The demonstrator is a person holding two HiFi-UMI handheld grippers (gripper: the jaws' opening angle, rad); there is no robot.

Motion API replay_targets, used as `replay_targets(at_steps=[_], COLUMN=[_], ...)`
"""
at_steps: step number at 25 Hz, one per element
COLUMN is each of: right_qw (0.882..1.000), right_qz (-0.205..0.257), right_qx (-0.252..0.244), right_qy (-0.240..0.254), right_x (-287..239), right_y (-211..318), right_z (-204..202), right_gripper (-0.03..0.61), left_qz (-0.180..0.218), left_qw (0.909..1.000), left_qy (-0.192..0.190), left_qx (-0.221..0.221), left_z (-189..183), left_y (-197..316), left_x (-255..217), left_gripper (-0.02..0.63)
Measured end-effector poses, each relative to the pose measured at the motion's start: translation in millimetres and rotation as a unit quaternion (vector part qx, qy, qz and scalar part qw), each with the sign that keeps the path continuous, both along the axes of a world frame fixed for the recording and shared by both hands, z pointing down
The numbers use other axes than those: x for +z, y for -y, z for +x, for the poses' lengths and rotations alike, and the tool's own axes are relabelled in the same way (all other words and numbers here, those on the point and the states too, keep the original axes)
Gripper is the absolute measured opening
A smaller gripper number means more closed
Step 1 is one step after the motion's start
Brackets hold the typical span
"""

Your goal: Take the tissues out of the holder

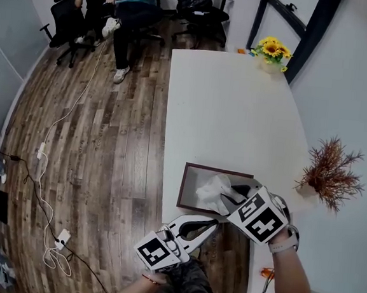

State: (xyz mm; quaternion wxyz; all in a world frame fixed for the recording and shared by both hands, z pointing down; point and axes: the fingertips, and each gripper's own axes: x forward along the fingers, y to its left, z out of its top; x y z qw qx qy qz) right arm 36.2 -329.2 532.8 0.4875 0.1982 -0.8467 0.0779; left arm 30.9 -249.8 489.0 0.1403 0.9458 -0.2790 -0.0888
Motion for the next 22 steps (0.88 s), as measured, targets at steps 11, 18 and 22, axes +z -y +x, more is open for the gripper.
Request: replay_targets(at_steps=[11, 18, 22], right_qw=[0.998, 0.994, 0.990], right_qz=[0.030, 0.056, 0.075], right_qx=[0.041, 0.069, 0.088], right_qy=[0.032, 0.060, 0.080], right_x=[-36, -57, -66], right_y=[-7, -12, -12], right_z=[11, 18, 21], right_gripper=[0.083, 0.083, 0.083], left_qz=[0.024, 0.034, 0.037], left_qw=[0.9994, 0.9989, 0.9986], left_qy=[0.024, 0.030, 0.032], left_qx=[-0.012, -0.014, -0.020], left_z=[-12, -13, -16], left_y=[7, 6, 7], left_x=[-26, -41, -46], left_gripper=[0.008, 0.008, 0.008])
